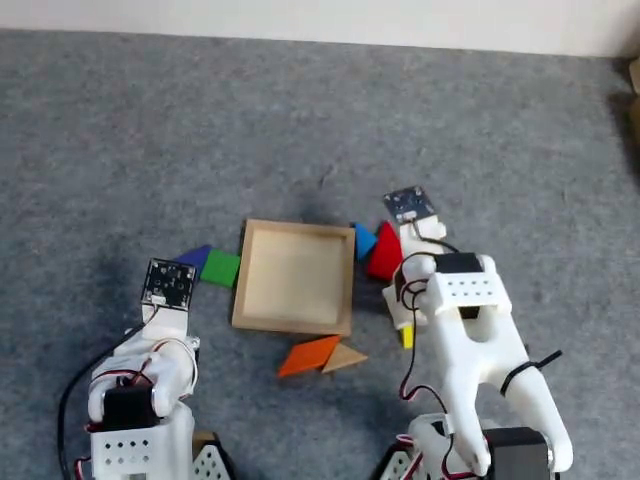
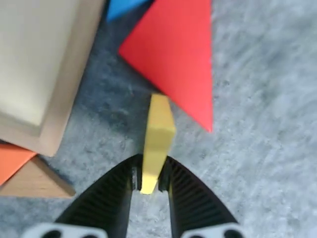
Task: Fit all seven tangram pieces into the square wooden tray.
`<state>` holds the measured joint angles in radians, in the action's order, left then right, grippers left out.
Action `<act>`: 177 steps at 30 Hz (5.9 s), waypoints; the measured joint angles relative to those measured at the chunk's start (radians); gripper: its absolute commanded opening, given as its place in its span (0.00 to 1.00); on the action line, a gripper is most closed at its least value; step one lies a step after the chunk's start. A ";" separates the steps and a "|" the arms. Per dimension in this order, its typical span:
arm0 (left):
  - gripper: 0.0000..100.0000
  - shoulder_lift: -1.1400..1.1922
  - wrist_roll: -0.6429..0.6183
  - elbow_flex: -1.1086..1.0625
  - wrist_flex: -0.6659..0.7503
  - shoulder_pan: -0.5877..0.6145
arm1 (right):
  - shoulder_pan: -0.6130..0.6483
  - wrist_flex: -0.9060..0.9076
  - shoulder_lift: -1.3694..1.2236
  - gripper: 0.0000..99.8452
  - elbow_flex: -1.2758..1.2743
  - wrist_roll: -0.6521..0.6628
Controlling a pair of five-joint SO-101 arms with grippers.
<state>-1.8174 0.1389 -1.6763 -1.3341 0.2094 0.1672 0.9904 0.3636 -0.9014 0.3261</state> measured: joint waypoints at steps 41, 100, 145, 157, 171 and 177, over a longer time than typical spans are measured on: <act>0.01 0.000 0.000 0.000 0.000 0.000 | 0.520 0.106 -0.110 0.01 0.379 -0.238; 0.01 0.000 0.000 0.000 0.000 0.000 | 0.172 0.118 -0.508 0.35 0.568 -0.195; 0.01 0.000 0.000 0.000 0.000 0.000 | 0.051 0.219 -0.594 0.39 0.694 -0.155; 0.01 0.000 0.000 0.000 0.000 0.000 | 0.124 0.089 -0.594 0.39 0.694 -0.322; 0.01 0.000 0.000 0.000 0.000 0.000 | 0.077 0.083 -0.683 0.39 0.703 -0.353; 0.01 0.000 0.000 0.000 0.000 0.000 | 0.058 0.150 -0.681 0.39 0.704 -0.285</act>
<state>-1.8174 0.1389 -1.6763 -1.3341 0.2094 0.2256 1.1408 -0.3176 -0.1972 0.0407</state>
